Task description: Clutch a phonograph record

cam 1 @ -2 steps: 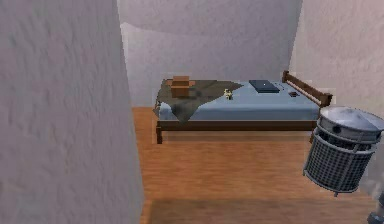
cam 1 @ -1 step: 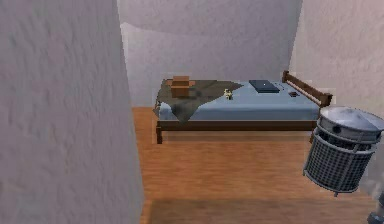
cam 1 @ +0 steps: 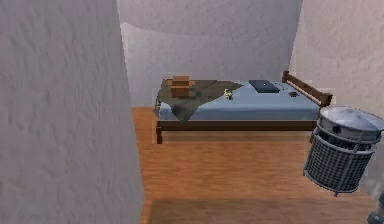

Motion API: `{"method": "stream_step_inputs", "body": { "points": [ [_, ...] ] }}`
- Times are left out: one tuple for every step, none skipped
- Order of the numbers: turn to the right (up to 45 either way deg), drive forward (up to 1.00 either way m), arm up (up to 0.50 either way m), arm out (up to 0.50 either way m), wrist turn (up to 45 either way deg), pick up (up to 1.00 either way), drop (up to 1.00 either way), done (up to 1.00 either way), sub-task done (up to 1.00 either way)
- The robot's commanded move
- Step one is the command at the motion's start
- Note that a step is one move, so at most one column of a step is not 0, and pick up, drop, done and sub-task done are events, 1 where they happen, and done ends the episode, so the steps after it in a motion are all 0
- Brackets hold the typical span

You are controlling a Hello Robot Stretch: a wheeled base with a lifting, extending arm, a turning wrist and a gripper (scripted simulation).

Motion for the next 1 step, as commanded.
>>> {"method": "stream_step_inputs", "body": {
  "points": [
    [0.0, 0.00, 0.10, 0.00, 0.0, 0.00, 0.00, 0.00, 0.00]
  ]
}}
